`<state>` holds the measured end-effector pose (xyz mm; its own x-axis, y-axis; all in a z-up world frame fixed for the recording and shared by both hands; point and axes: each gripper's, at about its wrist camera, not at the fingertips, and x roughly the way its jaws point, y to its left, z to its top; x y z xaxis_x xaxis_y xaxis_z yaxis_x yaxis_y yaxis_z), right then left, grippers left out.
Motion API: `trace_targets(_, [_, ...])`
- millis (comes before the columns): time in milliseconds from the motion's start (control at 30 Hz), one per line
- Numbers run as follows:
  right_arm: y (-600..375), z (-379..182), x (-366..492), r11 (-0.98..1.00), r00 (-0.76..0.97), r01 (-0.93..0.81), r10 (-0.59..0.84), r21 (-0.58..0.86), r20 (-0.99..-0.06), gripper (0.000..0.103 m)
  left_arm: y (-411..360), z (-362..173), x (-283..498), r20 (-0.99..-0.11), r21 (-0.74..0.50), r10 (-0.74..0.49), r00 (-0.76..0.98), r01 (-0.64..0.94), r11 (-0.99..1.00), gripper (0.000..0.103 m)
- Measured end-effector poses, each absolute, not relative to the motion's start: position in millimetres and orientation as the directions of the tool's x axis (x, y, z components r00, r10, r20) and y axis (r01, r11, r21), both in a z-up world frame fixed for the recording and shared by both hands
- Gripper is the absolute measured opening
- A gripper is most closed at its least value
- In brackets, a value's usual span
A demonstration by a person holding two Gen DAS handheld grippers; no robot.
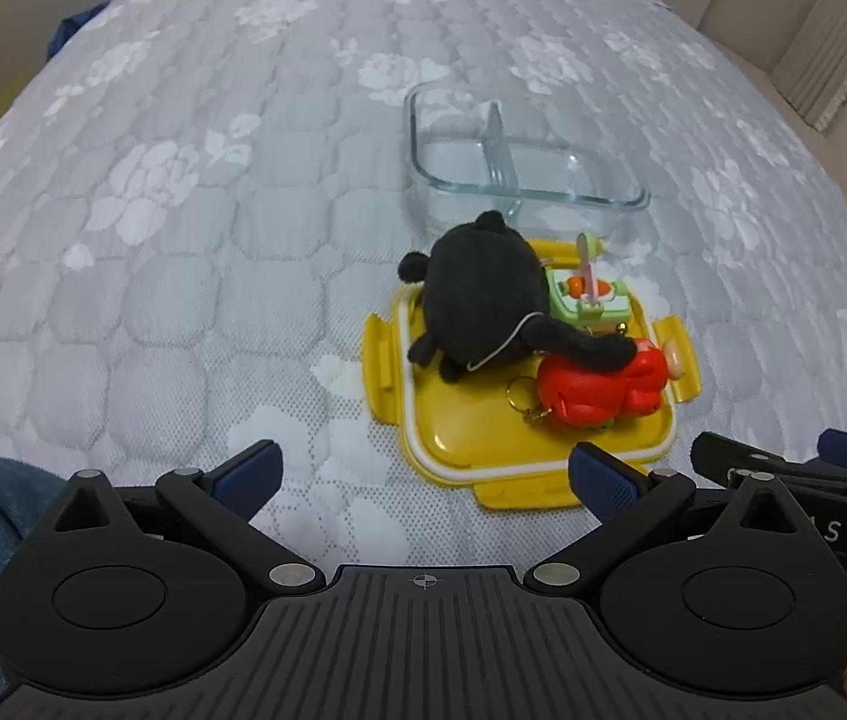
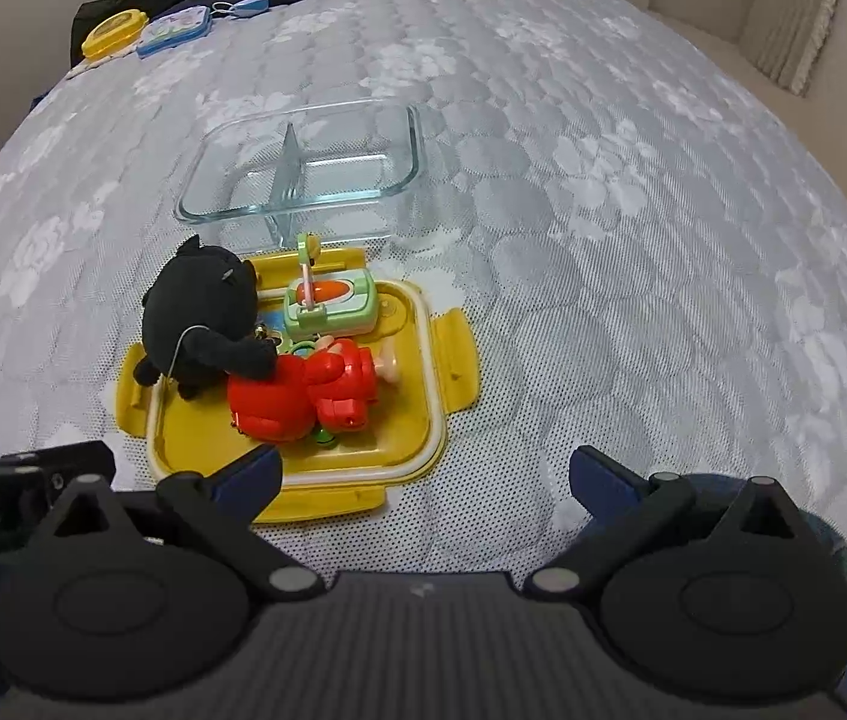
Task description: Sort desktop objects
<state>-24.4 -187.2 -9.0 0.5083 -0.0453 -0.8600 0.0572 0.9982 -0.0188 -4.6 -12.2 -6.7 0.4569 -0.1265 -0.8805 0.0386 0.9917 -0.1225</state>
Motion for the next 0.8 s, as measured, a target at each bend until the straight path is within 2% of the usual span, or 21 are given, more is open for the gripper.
trace_targets(800, [-190.6,-13.0,-23.7,0.998,0.484,0.056,-0.032,-0.005,-0.875,0.103,-10.7,-9.6,-4.3,-0.891,-0.109,-0.113,0.439,0.033,0.993,0.103])
